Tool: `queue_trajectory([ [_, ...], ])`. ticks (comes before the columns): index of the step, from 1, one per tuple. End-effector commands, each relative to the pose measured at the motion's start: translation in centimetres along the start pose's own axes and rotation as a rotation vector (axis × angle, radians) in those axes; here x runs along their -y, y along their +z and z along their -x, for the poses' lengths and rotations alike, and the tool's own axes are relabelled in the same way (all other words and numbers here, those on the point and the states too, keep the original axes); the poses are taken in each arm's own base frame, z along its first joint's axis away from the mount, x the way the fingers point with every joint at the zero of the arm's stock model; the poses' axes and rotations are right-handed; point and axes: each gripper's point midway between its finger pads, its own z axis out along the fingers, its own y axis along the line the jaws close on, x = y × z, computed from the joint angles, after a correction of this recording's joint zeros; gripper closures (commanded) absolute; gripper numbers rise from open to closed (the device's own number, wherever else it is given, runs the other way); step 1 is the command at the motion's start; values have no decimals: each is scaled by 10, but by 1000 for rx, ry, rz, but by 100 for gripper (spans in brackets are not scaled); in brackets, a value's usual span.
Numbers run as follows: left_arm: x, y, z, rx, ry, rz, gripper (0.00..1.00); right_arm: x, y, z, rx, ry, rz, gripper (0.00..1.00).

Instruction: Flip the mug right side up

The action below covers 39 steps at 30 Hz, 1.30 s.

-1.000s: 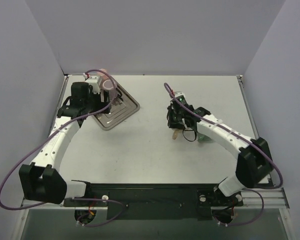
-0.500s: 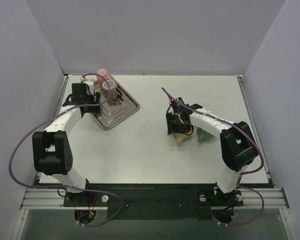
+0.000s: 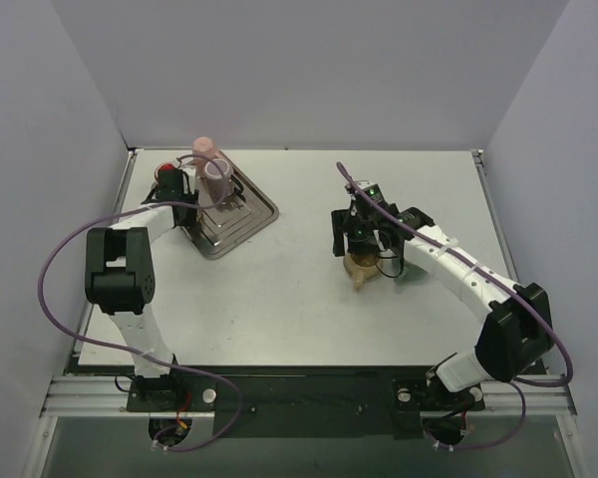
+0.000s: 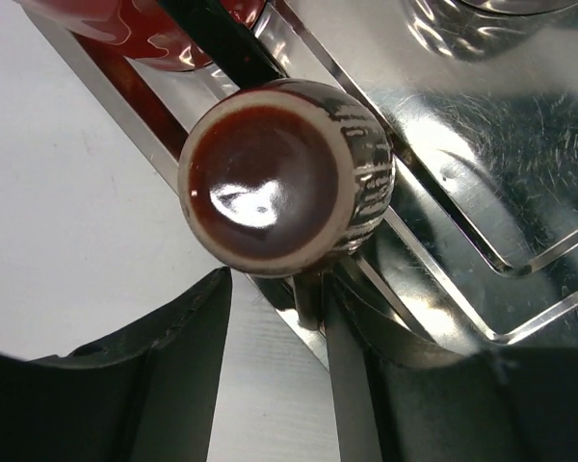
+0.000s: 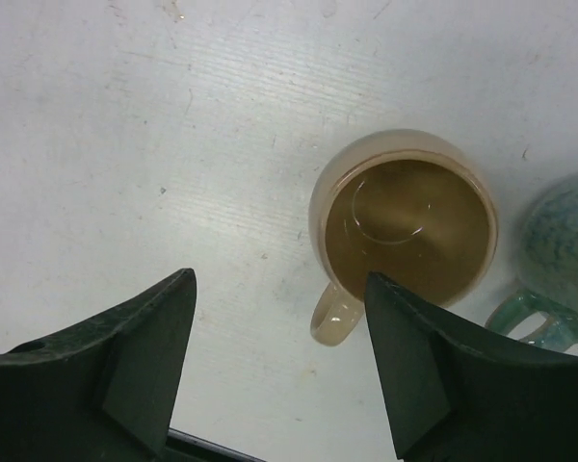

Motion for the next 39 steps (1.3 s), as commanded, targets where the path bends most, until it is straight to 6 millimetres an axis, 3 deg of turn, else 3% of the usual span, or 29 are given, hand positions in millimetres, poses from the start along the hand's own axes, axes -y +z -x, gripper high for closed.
queue_trajectory([
  [1,-3,8,31,85,6,8,50,6,-26,7,57,-35,-54,34],
  [3,2,10,36,84,1,-20,64,5,-32,8,75,-42,-56,34],
  [6,7,10,36,84,7,-49,97,6,-41,11,101,-52,-60,34],
  [9,12,4,34,79,2,-77,100,8,-48,10,112,-55,-70,34],
  [13,19,-31,40,116,-34,-147,100,9,-66,12,159,-75,-91,32],
  [17,49,-102,53,159,-94,-371,100,-10,-97,24,287,-106,-50,27],
  [20,81,-173,64,178,-152,-622,100,-53,-117,36,414,-114,118,24],
  [25,126,-275,76,216,-158,-916,100,-136,-168,60,670,33,585,15],
  [27,141,-319,79,250,-141,-1018,100,-158,-185,65,740,73,702,14],
  [29,158,-356,77,243,-139,-1135,100,-179,-214,80,841,101,814,14],
  [33,175,-402,72,251,-107,-1250,100,-198,-228,94,888,144,877,15],
  [39,197,-432,52,238,-79,-1353,100,-191,-237,113,967,219,850,20],
])
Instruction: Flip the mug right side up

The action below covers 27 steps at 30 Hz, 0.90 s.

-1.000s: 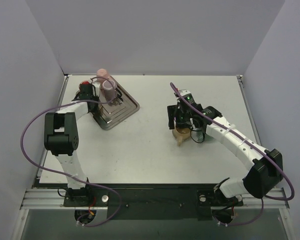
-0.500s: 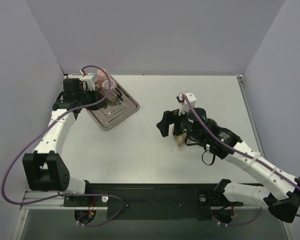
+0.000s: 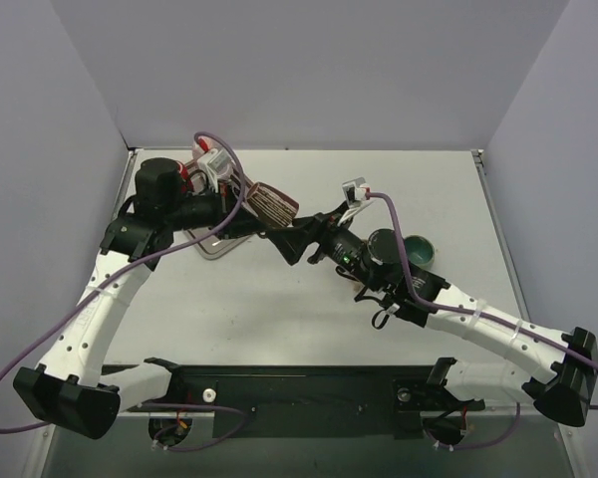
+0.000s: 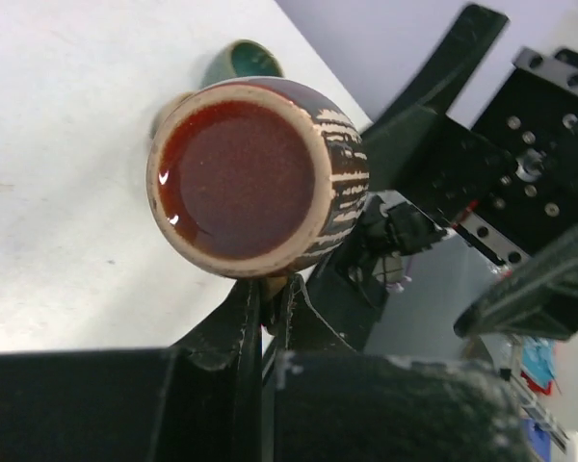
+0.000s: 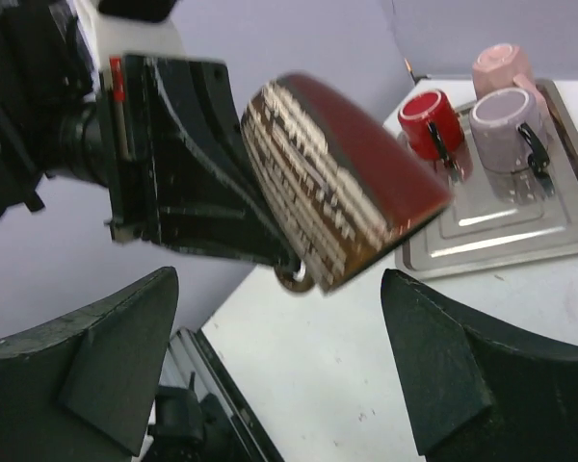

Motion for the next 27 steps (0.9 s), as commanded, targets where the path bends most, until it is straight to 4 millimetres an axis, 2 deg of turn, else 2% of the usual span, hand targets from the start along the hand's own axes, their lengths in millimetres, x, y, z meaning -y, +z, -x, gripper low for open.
queue_trajectory([
  [1,50,-4,0,12,9,-171,100,-30,5,65,224,68,75,21],
  [4,55,1,-7,-10,1,-199,100,-40,8,72,259,91,124,26],
  [6,59,5,-13,-26,2,-214,100,-42,11,78,277,91,131,35],
  [7,63,5,-15,-34,5,-228,100,-41,14,83,288,95,126,50],
  [8,66,4,-15,-37,12,-238,100,-41,15,84,287,100,125,59],
  [9,66,5,-16,-40,12,-236,100,-40,16,88,289,101,118,80],
  [10,67,4,-16,-42,16,-237,100,-41,16,89,286,100,117,87],
  [11,66,4,-16,-39,32,-229,100,-38,16,87,278,96,102,100],
  [12,64,4,-16,-42,32,-214,100,-36,15,89,282,95,92,100],
  [13,56,5,-17,-44,59,-178,87,-30,14,83,264,86,66,100],
  [14,50,2,-20,-61,50,-128,66,-24,11,86,272,71,32,100],
  [15,34,2,-16,-44,110,-49,24,-13,11,76,224,49,-19,100],
  [16,24,-2,-20,-60,107,9,17,-9,9,84,226,10,-55,100],
  [17,3,-5,-16,-38,161,118,16,6,7,66,143,-29,-124,100],
  [18,-14,-12,-17,-40,161,189,16,13,7,67,118,-70,-169,100],
  [19,-34,-18,-15,-31,180,279,15,26,2,50,37,-106,-223,100],
  [20,-53,-26,-13,-18,171,348,15,30,4,49,8,-137,-241,100],
  [21,-69,-34,-10,-8,171,408,14,43,-1,35,-67,-162,-290,100],
  [22,-86,-43,-11,-3,144,464,14,45,2,35,-93,-190,-312,100],
  [23,-101,-49,-11,-10,141,506,14,60,-6,18,-190,-227,-369,100],
  [24,-124,-61,-10,-8,105,576,13,63,-2,15,-221,-242,-395,100],
  [25,-135,-66,-11,-15,100,610,13,73,-10,-1,-311,-269,-428,100],
  [26,-155,-79,-9,0,71,676,13,80,-13,-14,-394,-290,-453,100],
  [27,-171,-90,-10,8,41,725,12,78,-15,-25,-457,-302,-428,100],
])
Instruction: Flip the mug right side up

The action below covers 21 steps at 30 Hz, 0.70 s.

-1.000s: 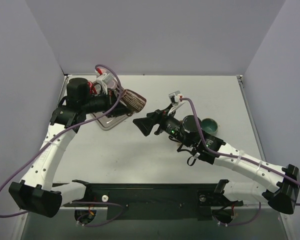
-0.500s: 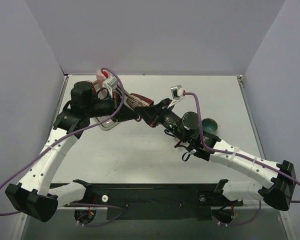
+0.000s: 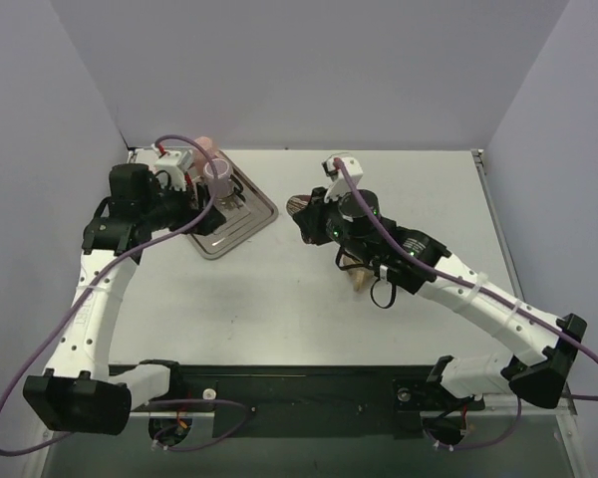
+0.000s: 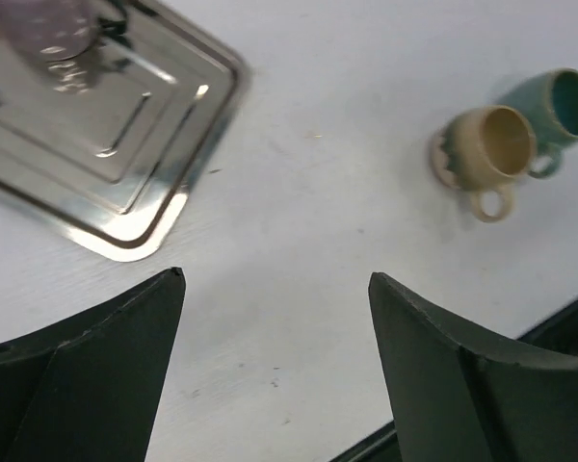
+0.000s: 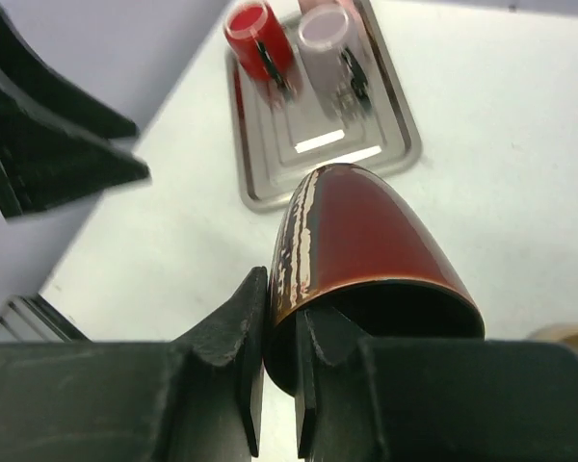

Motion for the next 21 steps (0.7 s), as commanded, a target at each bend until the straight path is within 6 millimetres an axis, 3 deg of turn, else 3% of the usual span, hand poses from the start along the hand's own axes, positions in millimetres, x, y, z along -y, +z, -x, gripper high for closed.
queue_trajectory([
  [1,-81,-2,-9,-27,4,254,11,29,-8,-67,-354,-192,-102,100],
  [3,-117,-5,-13,-31,9,371,10,36,-17,-96,-481,-234,-118,100],
  [5,-140,-1,-19,-40,24,459,9,44,-25,-122,-567,-265,-132,100],
  [8,-167,8,-28,-39,27,528,9,53,-34,-154,-668,-255,-165,100],
  [13,-205,34,-40,-110,14,593,8,85,-68,-195,-854,-304,-294,100],
  [16,-227,47,-23,-90,36,632,8,99,-85,-225,-922,-285,-300,100],
  [20,-260,75,-18,-90,-15,695,14,119,-82,-251,-922,-221,-328,100],
  [21,-261,79,-7,-64,-19,695,15,118,-82,-255,-930,-186,-319,100],
])
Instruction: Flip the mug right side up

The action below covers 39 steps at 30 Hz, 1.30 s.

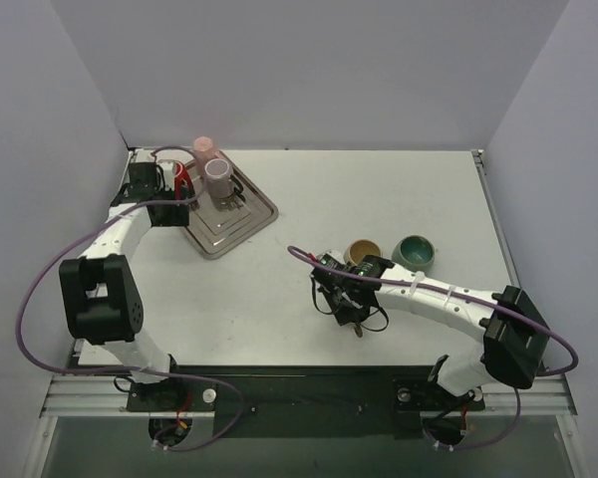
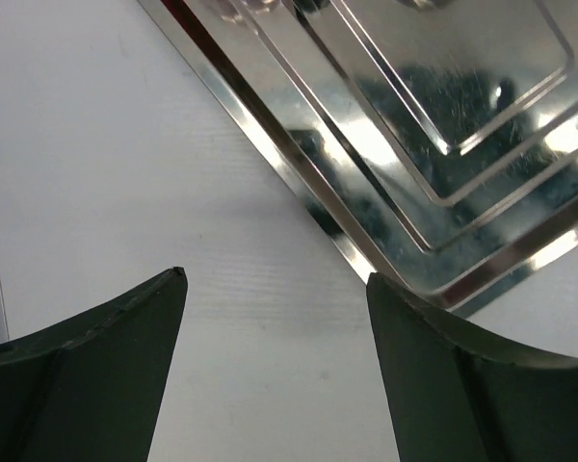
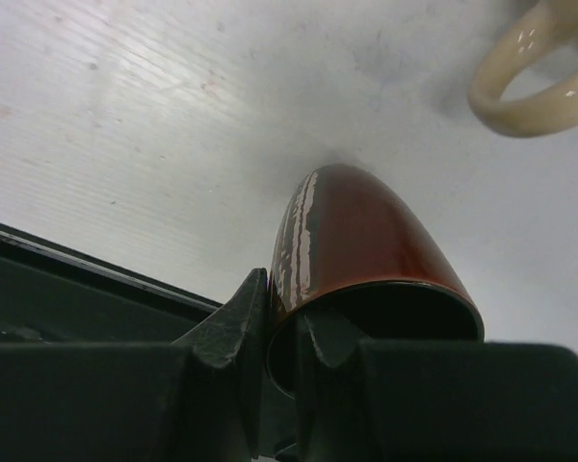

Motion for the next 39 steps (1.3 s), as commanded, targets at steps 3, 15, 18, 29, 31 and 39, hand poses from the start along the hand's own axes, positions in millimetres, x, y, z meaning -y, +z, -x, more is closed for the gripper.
queue_trajectory([
  [3,-11,30,79,174,-130,94,15,10,21,-7,0,144,36,100],
  [15,1,81,102,184,-312,179,14,32,23,-12,-12,182,-48,45],
  [18,-6,92,103,177,-350,227,14,39,-1,0,39,150,-100,32],
  [29,-21,133,118,180,-382,331,15,57,-43,6,138,137,-161,30],
  [31,-25,137,115,159,-383,361,19,56,-47,6,152,138,-152,30],
  [39,-37,122,102,189,-343,384,50,55,-53,9,176,122,-139,30],
])
